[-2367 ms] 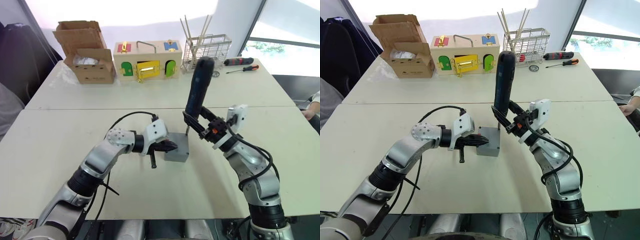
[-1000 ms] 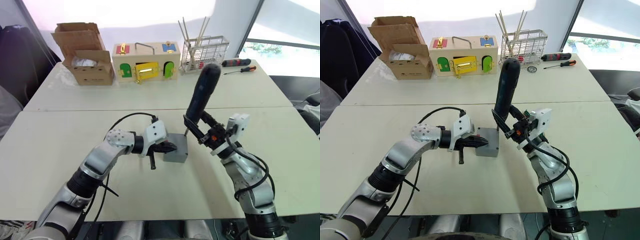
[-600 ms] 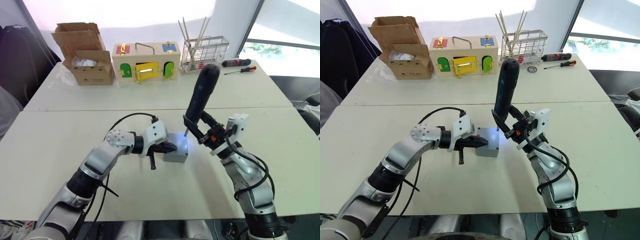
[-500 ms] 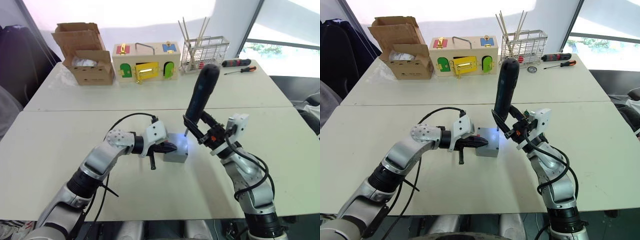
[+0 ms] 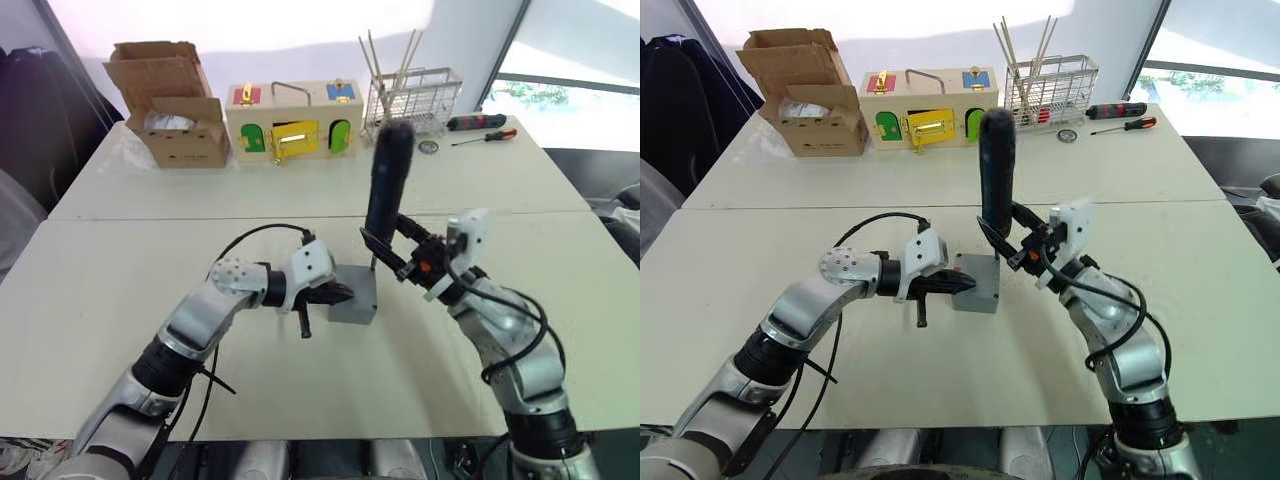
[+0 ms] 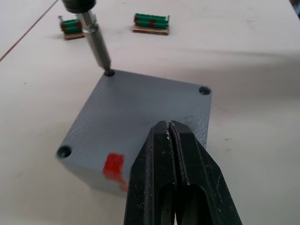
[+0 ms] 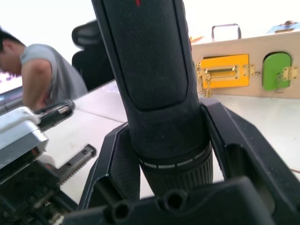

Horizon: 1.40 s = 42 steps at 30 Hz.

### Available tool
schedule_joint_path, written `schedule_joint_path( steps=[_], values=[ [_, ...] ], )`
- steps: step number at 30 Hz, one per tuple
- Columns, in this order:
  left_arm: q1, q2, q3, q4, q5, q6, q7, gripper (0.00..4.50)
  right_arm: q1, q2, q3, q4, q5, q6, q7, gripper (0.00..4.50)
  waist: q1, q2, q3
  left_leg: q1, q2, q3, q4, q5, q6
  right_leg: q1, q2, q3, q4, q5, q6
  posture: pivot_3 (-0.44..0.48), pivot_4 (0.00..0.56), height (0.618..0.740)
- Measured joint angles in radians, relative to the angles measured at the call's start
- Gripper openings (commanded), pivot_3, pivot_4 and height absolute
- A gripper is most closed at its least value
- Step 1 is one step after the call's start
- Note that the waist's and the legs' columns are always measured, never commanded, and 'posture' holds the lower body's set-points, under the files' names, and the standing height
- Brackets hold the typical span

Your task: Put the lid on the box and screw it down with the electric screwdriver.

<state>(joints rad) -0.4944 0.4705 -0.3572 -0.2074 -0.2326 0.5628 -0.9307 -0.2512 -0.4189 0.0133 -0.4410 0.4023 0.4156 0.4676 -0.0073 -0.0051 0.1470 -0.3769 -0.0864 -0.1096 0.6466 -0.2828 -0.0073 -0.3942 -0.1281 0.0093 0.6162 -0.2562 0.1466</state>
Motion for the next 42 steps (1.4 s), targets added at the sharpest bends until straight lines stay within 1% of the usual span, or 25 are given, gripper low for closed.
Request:
schedule_joint_path(
  steps=[2, 4, 6, 9, 10, 12, 15, 16, 18, 21, 22, 25, 27, 29, 30, 32, 34, 36, 40, 42],
  values=[
    [0.012, 0.0, 0.028, -0.008, -0.011, 0.003, 0.012, 0.0, -0.049, -0.02, -0.029, -0.012, 0.051, 0.085, -0.009, 1.77, 0.001, 0.003, 0.006, -0.005, -0.001, 0.0, 0.001, 0.0, 0.0, -0.005, -0.001, 0.0, 0.001, 0.0, 0.0, 0.0, 0.15, 0.734],
    [0.013, 0.003, 0.043, -0.013, -0.021, 0.01, 0.018, 0.0, -0.112, -0.059, -0.067, -0.02, 0.079, 0.131, -0.01, 1.77, 0.002, 0.004, 0.008, -0.015, -0.002, 0.0, 0.003, 0.002, -0.002, -0.015, -0.002, 0.0, 0.004, 0.001, 0.0, 0.0, 0.15, 0.734],
    [0.012, 0.01, 0.075, -0.018, -0.04, 0.037, 0.023, 0.0, -0.208, -0.088, -0.127, -0.02, 0.132, 0.18, -0.017, 1.77, 0.002, 0.003, 0.015, -0.016, -0.002, 0.0, 0.003, 0.006, -0.009, -0.016, -0.002, 0.0, 0.004, 0.001, 0.0, 0.0, 0.15, 0.734],
    [0.007, 0.01, 0.135, -0.025, -0.083, 0.09, 0.038, 0.0, -0.341, -0.084, -0.24, -0.015, 0.249, 0.243, -0.066, 1.77, -0.002, 0.003, 0.02, -0.017, -0.002, 0.0, 0.001, 0.006, -0.009, -0.017, -0.002, 0.0, 0.004, 0.001, 0.0, 0.0, 0.15, 0.734],
    [0.005, 0.01, 0.149, -0.035, -0.098, 0.105, 0.039, 0.0, -0.366, -0.084, -0.275, -0.013, 0.285, 0.267, -0.079, 1.77, -0.002, 0.003, 0.021, -0.017, -0.002, 0.0, 0.0, 0.006, -0.009, -0.017, -0.002, -0.001, 0.004, 0.0, 0.0, 0.0, 0.15, 0.734],
    [0.0, 0.014, 0.16, -0.05, -0.116, 0.12, 0.039, 0.0, -0.385, -0.082, -0.303, -0.001, 0.336, 0.318, -0.111, 1.77, -0.003, 0.003, 0.021, -0.017, -0.002, 0.0, 0.0, 0.006, -0.009, -0.017, -0.002, -0.001, 0.003, 0.0, 0.0, 0.0, 0.15, 0.734],
    [-0.005, 0.014, 0.161, -0.058, -0.134, 0.129, 0.04, 0.0, -0.396, -0.076, -0.307, 0.049, 0.367, 0.405, -0.188, 1.77, -0.003, 0.004, 0.023, -0.017, -0.003, 0.001, 0.002, 0.006, -0.009, -0.017, -0.004, 0.0, 0.003, 0.001, 0.0, 0.0, 0.15, 0.734],
    [-0.008, 0.013, 0.161, -0.061, -0.143, 0.131, 0.041, 0.0, -0.406, -0.09, -0.311, 0.068, 0.369, 0.434, -0.205, 1.77, -0.003, 0.004, 0.025, -0.018, -0.004, 0.001, 0.002, 0.006, -0.009, -0.017, -0.005, 0.0, 0.003, 0.001, 0.0, 0.0, 0.15, 0.734],
    [-0.018, 0.009, 0.163, -0.081, -0.164, 0.142, 0.04, 0.0, -0.438, -0.172, -0.318, 0.113, 0.381, 0.516, -0.215, 1.77, 0.002, 0.006, 0.03, -0.02, -0.004, 0.001, 0.003, 0.006, -0.009, -0.019, -0.005, -0.001, 0.004, 0.001, 0.0, 0.0, 0.15, 0.734],
    [-0.039, 0.01, 0.163, -0.14, -0.203, 0.174, 0.031, 0.0, -0.471, -0.381, -0.316, 0.18, 0.385, 0.663, -0.178, 1.77, 0.015, 0.006, 0.031, -0.03, -0.004, 0.001, 0.005, 0.007, -0.009, -0.029, -0.005, -0.001, 0.005, 0.001, 0.0, 0.0, 0.15, 0.734],
    [-0.046, 0.012, 0.158, -0.166, -0.218, 0.18, 0.021, 0.0, -0.476, -0.468, -0.307, 0.221, 0.383, 0.716, -0.151, 1.77, 0.02, 0.006, 0.031, -0.033, -0.004, 0.001, 0.006, 0.007, -0.009, -0.032, -0.005, -0.001, 0.006, 0.001, 0.0, 0.0, 0.15, 0.734],
    [-0.051, 0.036, 0.139, -0.237, -0.249, 0.196, -0.007, 0.0, -0.475, -0.635, -0.281, 0.341, 0.349, 0.816, -0.078, 1.77, 0.019, 0.007, 0.033, -0.034, -0.004, 0.003, 0.004, 0.007, -0.009, -0.033, -0.005, -0.001, 0.004, 0.001, 0.0, 0.0, 0.15, 0.734],
    [-0.051, 0.044, 0.122, -0.27, -0.26, 0.196, -0.024, 0.0, -0.463, -0.74, -0.242, 0.408, 0.343, 0.881, -0.005, 1.77, 0.018, 0.008, 0.033, -0.034, -0.003, 0.005, 0.004, 0.006, -0.009, -0.033, -0.005, -0.001, 0.003, 0.001, 0.0, 0.0, 0.15, 0.734],
    [-0.049, 0.051, 0.085, -0.301, -0.26, 0.195, -0.035, 0.0, -0.418, -0.857, -0.18, 0.474, 0.346, 0.958, 0.098, 1.77, 0.018, 0.008, 0.033, -0.033, -0.003, 0.006, 0.004, 0.006, -0.008, -0.033, -0.005, -0.001, 0.003, 0.001, 0.0, 0.0, 0.15, 0.734],
    [-0.046, 0.056, 0.069, -0.311, -0.26, 0.194, -0.039, 0.0, -0.385, -0.898, -0.144, 0.506, 0.345, 0.99, 0.147, 1.77, 0.018, 0.008, 0.033, -0.033, -0.003, 0.006, 0.004, 0.006, -0.008, -0.032, -0.005, -0.001, 0.003, 0.001, 0.0, 0.0, 0.15, 0.734],
    [-0.038, 0.07, 0.044, -0.314, -0.253, 0.187, -0.048, 0.0, -0.353, -0.925, -0.073, 0.574, 0.342, 1.031, 0.225, 1.77, 0.012, 0.008, 0.034, -0.033, -0.003, 0.008, 0.006, 0.006, -0.008, -0.032, -0.005, 0.001, 0.004, 0.001, 0.0, 0.0, 0.15, 0.734],
    [-0.026, 0.092, 0.01, -0.317, -0.233, 0.17, -0.057, 0.0, -0.364, -0.922, 0.016, 0.662, 0.324, 1.049, 0.296, 1.77, 0.002, 0.011, 0.035, -0.032, -0.003, 0.013, 0.008, 0.006, -0.005, -0.032, -0.006, 0.004, 0.007, 0.001, 0.0, 0.0, 0.15, 0.734],
    [-0.019, 0.107, -0.011, -0.32, -0.227, 0.164, -0.063, 0.0, -0.398, -0.912, 0.085, 0.731, 0.295, 1.054, 0.339, 1.77, -0.006, 0.012, 0.036, -0.031, -0.003, 0.017, 0.012, 0.003, 0.002, -0.033, -0.006, 0.007, 0.013, 0.002, 0.0, 0.0, 0.15, 0.734],
    [-0.016, 0.113, -0.015, -0.36, -0.228, 0.157, -0.063, 0.0, -0.484, -0.882, 0.177, 0.826, 0.221, 1.051, 0.402, 1.77, -0.008, 0.013, 0.037, -0.031, -0.002, 0.019, 0.017, 0.002, 0.003, -0.033, -0.005, 0.009, 0.015, 0.002, 0.001, 0.0, 0.15, 0.734],
    [-0.013, 0.117, -0.015, -0.374, -0.228, 0.156, -0.059, 0.0, -0.504, -0.857, 0.224, 0.858, 0.183, 1.034, 0.432, 1.77, -0.005, 0.013, 0.037, -0.031, -0.002, 0.018, 0.017, 0.002, 0.002, -0.033, -0.005, 0.009, 0.015, 0.002, 0.001, 0.0, 0.15, 0.734]
  ],
)
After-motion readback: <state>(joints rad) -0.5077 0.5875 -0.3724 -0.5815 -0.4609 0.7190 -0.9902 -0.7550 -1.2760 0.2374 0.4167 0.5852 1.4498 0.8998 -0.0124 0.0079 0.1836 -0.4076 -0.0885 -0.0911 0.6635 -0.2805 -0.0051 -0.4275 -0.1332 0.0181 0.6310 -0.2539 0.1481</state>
